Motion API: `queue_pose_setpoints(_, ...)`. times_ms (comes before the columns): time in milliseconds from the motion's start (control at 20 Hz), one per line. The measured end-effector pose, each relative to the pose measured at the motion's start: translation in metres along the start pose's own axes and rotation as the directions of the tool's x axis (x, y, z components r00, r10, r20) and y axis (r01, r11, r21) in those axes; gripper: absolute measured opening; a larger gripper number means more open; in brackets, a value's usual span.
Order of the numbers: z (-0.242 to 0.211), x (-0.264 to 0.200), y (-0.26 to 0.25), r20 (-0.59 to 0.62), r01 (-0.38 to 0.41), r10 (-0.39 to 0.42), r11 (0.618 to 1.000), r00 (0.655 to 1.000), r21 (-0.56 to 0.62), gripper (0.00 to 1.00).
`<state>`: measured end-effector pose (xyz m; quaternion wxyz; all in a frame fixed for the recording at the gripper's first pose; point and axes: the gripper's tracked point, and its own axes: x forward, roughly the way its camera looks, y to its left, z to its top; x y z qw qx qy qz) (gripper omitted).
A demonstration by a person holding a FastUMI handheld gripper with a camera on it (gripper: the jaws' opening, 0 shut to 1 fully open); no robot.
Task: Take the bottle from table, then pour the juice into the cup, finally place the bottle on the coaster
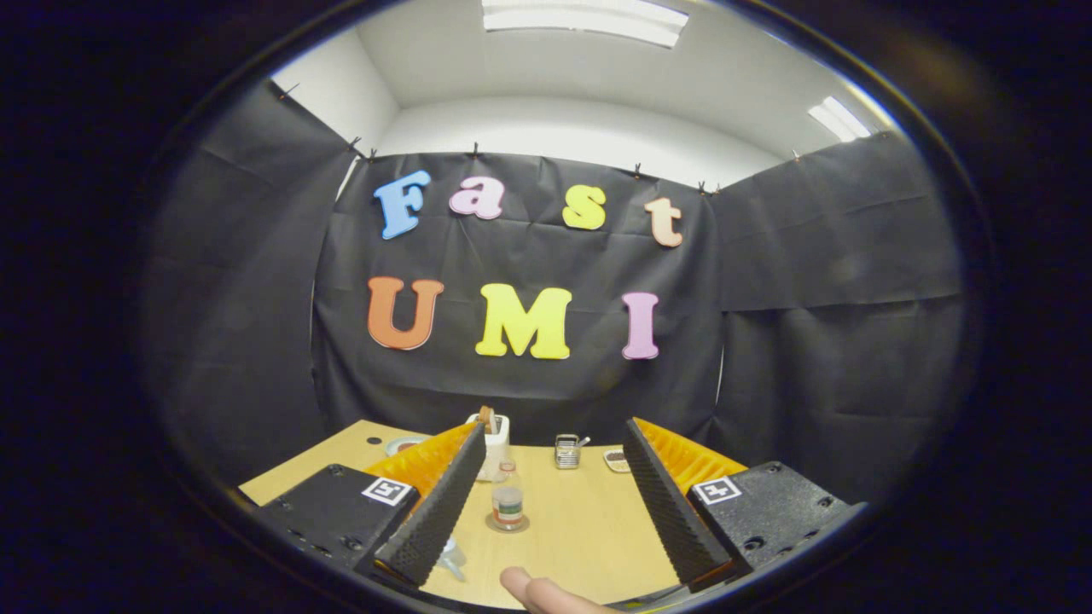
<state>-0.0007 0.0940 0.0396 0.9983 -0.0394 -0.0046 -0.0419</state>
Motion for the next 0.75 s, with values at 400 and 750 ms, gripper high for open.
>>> queue_pose_setpoints(400, 0.004, -0.004, -0.033, -0.017, 0.024, -0.022, 0.997, 1.0, 0.069, 1.0)
queue_pose_setpoints(750, -0.013, 0.005, -0.034, -0.063, 0.017, -0.015, 1.0, 0.998, 0.026, 1.0)
